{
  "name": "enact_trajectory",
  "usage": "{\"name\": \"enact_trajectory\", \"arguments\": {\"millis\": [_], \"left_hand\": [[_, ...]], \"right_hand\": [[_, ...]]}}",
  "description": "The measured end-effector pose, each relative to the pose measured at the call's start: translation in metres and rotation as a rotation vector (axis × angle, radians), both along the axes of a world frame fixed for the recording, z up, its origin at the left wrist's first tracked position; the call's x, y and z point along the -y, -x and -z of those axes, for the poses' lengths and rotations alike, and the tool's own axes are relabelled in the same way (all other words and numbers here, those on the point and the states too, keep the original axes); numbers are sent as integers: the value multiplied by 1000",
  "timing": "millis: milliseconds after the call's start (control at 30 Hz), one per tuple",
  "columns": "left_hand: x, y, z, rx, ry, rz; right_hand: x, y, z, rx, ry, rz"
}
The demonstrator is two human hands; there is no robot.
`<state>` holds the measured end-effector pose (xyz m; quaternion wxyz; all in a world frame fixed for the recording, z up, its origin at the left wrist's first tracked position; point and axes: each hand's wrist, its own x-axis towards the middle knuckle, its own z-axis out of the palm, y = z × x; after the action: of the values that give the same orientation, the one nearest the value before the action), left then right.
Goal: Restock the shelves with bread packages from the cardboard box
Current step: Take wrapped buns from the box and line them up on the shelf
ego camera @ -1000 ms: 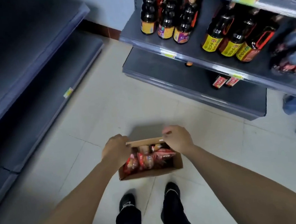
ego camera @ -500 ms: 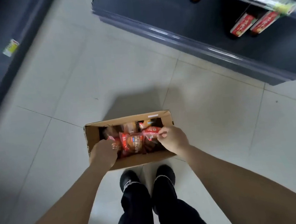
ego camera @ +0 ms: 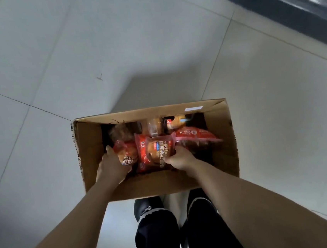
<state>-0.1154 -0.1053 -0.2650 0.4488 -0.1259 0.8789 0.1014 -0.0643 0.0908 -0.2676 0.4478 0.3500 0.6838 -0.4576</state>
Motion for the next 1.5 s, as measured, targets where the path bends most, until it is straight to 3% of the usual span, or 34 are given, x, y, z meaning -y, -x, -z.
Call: {"name": "enact_trajectory", "arguments": {"millis": [233, 433, 600, 700, 933, 1067, 1500], "left_hand": [[-2, -3, 14, -146, 72, 146], [7, 14, -17, -147, -34, -78], [18, 18, -80, -181, -90, -241], [22, 18, -126, -188, -170, -358], [39, 30, -241, -203, -340, -837], [54, 37, -303, -231, -445, -1052], [124, 33, -531, -725, -635, -1421]], "right_hand": [[25, 6, 37, 107, 39, 431], [33, 6, 13, -33, 148, 660], [40, 18, -58, -194, 79, 512], [31, 28, -107, -204, -22, 532], [16, 67, -229, -332, -117, 563], [14, 93, -309, -463, -122, 472], [95, 157, -535, -589, 349, 130]]}}
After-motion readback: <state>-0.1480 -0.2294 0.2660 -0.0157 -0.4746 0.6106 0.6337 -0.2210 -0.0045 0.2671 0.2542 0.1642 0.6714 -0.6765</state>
